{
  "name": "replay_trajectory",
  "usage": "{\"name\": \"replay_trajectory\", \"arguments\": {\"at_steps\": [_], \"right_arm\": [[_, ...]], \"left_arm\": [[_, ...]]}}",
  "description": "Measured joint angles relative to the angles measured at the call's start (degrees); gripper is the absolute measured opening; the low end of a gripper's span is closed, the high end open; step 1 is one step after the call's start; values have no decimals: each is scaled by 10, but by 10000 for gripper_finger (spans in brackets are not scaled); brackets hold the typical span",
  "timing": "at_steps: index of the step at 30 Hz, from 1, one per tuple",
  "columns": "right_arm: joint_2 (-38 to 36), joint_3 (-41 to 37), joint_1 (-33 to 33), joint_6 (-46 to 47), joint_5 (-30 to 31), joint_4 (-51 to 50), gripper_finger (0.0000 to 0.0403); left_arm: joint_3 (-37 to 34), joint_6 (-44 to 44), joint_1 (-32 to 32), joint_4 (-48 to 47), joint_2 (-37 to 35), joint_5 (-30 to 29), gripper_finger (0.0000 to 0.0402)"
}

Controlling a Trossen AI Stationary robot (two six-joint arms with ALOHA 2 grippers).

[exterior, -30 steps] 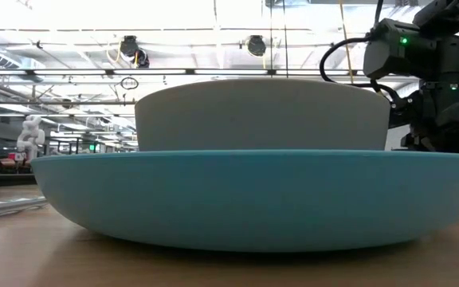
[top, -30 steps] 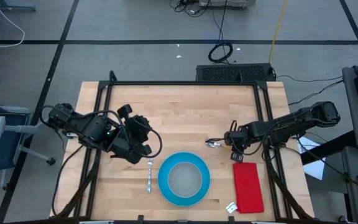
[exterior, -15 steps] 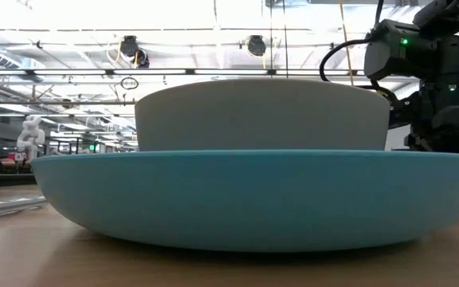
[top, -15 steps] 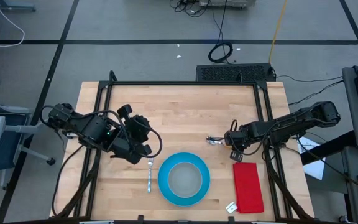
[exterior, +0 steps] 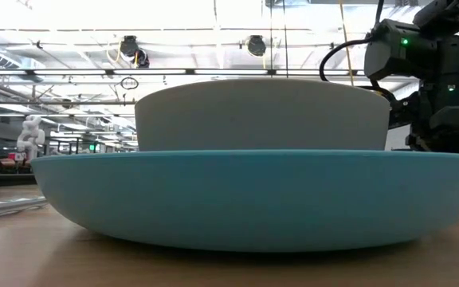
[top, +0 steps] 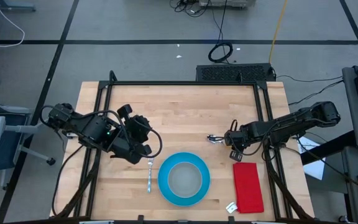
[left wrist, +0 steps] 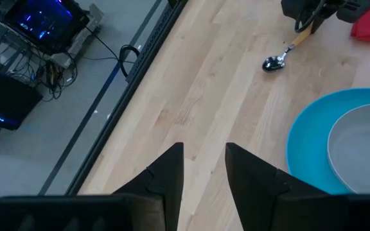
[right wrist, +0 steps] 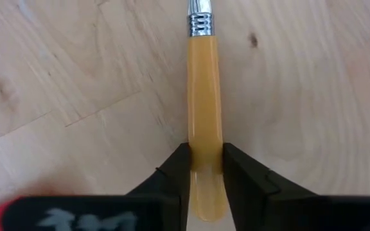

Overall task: Pick and place plate/cup/fork/spoon on tray
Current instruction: Put the yellow spoon into the gray bowl

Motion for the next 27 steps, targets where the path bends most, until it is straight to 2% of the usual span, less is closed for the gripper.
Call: {"name": "replay_trajectory", "arguments": {"at_steps": [27], "right_arm": [[0, 18, 6, 33, -6, 17, 59]], "left_arm": [[0, 0, 0, 0, 0, 0, 122]]}}
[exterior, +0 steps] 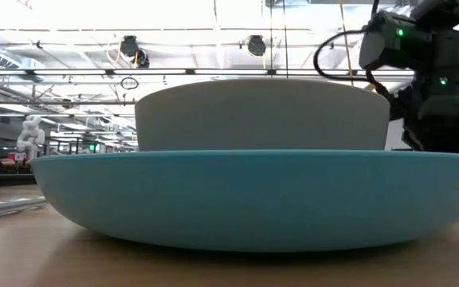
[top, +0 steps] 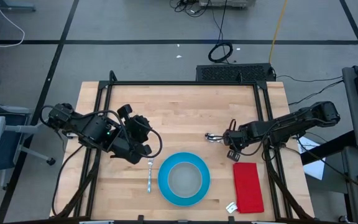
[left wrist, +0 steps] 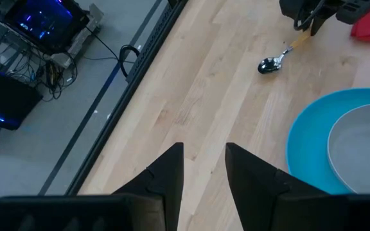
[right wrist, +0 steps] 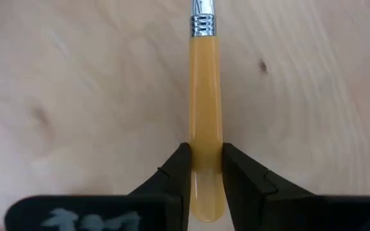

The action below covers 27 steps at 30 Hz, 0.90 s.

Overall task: Pick and place plate/cup/fork/spoon on tray
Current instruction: Put the yellow spoon into the gray bowl

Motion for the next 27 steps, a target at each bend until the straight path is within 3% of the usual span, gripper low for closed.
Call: {"name": "replay_trajectory", "arguments": {"at_steps": [8, 17, 27], "right_arm": [[0, 58, 25, 7, 0, -36, 59], [0, 155, 87, 57, 0, -149, 59], [17, 267, 168, 132, -30, -152, 59]], "left_arm": [[0, 0, 0, 0, 0, 0, 122], [0, 0, 0, 0, 0, 0, 122], [0, 0, 0, 0, 0, -1, 122]]}}
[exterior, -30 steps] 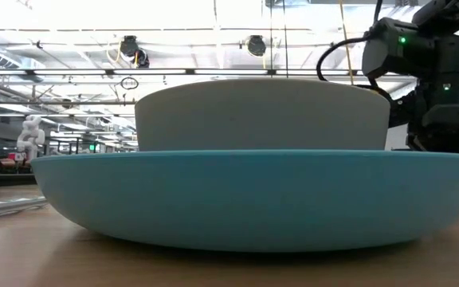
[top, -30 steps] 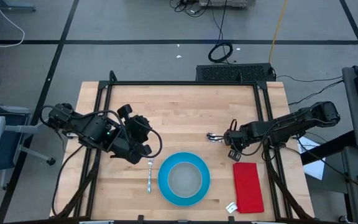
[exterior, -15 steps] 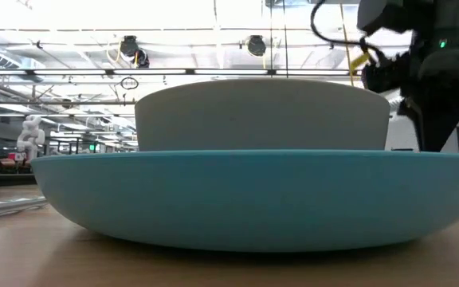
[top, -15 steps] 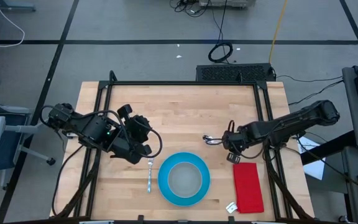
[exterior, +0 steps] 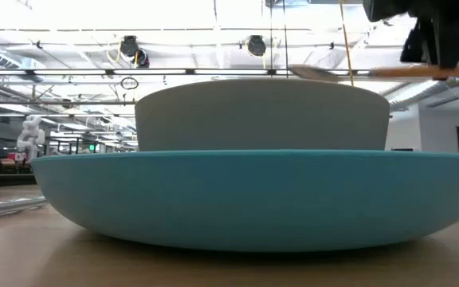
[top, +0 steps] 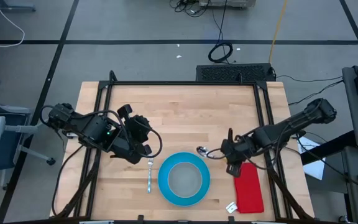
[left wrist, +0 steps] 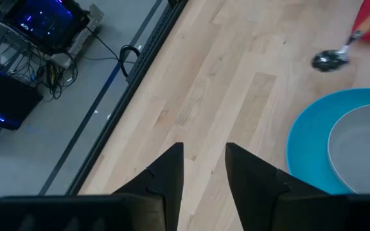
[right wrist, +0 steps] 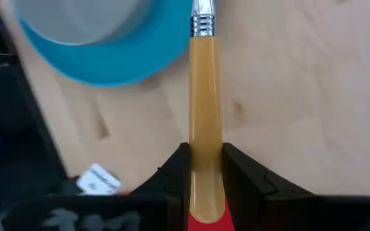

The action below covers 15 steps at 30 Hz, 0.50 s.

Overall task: Pick and place plate/cup/fork/spoon on tray
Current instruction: Put the yellow spoon into the gray bowl

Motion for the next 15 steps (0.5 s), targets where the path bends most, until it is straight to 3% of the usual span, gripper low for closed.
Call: {"name": "replay_trajectory", "arguments": {"at_steps": [9, 15], "right_arm": [[147, 116, 30, -39, -15, -18, 59], [255, 252, 31, -82, -36, -150, 59]], "left_arm": [[0, 0, 0, 0, 0, 0, 122], [0, 0, 0, 0, 0, 0, 122]]}}
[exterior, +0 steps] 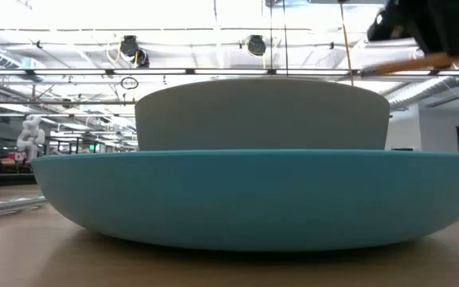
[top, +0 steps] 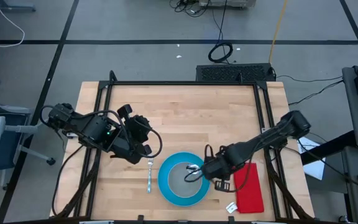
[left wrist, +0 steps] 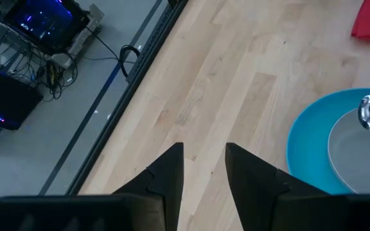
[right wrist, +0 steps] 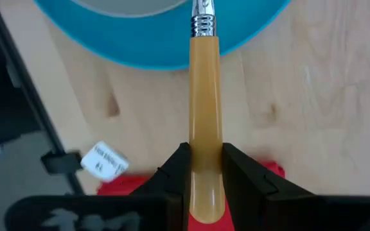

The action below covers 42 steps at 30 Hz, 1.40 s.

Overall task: Pick and place plate/cup/fork/spoon on tray
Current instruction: Put the yellow spoon into the gray bowl

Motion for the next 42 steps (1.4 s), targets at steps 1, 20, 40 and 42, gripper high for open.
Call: {"name": "replay_trajectory", "arguments": {"at_steps": [1, 20, 40, 42], "right_arm": [[12, 25, 0, -4, -4, -23, 59], [156, 236, 0, -12, -99, -191, 59], [202, 236, -49, -67, -143, -192, 59], [202, 236, -53, -69, -144, -183, 59]], "left_arm": [[0, 0, 0, 0, 0, 0, 122], [0, 38, 1, 0, 0, 0, 122], [0, 59, 1, 0, 0, -11, 122], [0, 59, 1, 0, 0, -12, 122]]}}
